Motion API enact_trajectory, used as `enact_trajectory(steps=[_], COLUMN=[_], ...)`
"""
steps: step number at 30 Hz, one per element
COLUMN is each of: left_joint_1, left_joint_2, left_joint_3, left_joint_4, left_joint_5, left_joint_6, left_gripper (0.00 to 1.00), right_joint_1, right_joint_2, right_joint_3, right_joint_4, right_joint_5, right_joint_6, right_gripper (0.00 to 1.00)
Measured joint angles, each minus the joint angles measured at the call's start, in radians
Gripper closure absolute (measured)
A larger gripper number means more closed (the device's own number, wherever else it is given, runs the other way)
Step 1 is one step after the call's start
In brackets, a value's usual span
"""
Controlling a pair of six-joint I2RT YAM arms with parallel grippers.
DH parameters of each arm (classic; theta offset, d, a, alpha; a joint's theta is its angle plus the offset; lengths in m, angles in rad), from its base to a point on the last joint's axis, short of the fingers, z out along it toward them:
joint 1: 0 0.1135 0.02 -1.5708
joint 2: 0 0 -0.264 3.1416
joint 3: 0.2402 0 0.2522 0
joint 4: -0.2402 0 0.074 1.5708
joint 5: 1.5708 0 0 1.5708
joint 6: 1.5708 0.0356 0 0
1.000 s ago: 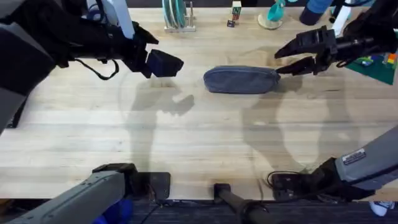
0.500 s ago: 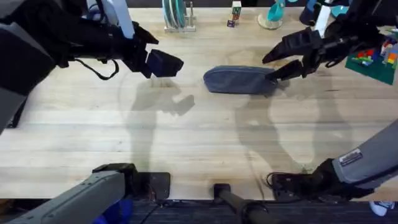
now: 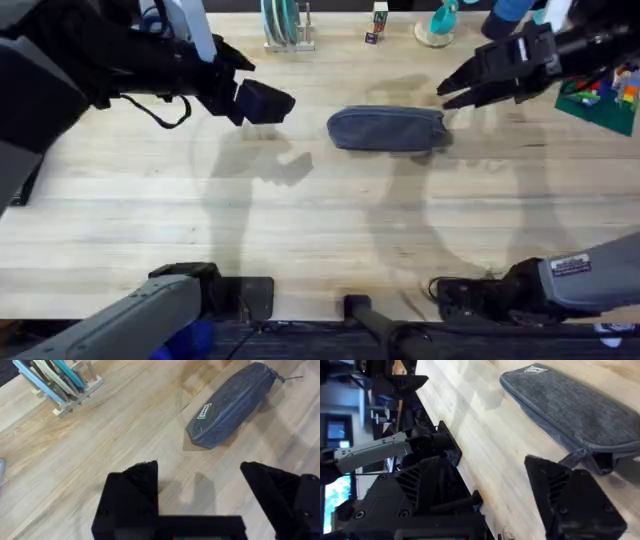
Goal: Unzip the bag, pick up the pens from the table one at a time and place them inside, then zip the bag closed.
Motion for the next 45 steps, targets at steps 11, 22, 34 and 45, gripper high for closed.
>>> enact_trajectory(steps=[11, 22, 34, 45], left_joint_1=[0.0, 0.0, 0.0, -0.069], left_joint_2=[0.0, 0.0, 0.0, 0.0], left_joint_3=[0.0, 0.0, 0.005, 0.112], left_joint_4=[0.0, 0.0, -0.029, -0.146], left_joint_5=[0.0, 0.0, -0.019, -0.065], left_joint_6=[0.0, 0.0, 0.0, 0.036], left_gripper=[0.007, 0.008, 0.008, 0.008], right_joint_1=[0.0, 0.003, 0.056, 0.056], right_joint_2=[-0.069, -0.301, -0.545, -0.574], right_joint_3=[0.034, 0.036, -0.061, -0.151], right_joint_4=[0.005, 0.095, 0.191, 0.206], right_joint_5=[0.12, 0.423, 0.681, 0.704], right_joint_6=[0.117, 0.418, 0.65, 0.689], right_gripper=[0.005, 0.005, 0.005, 0.005])
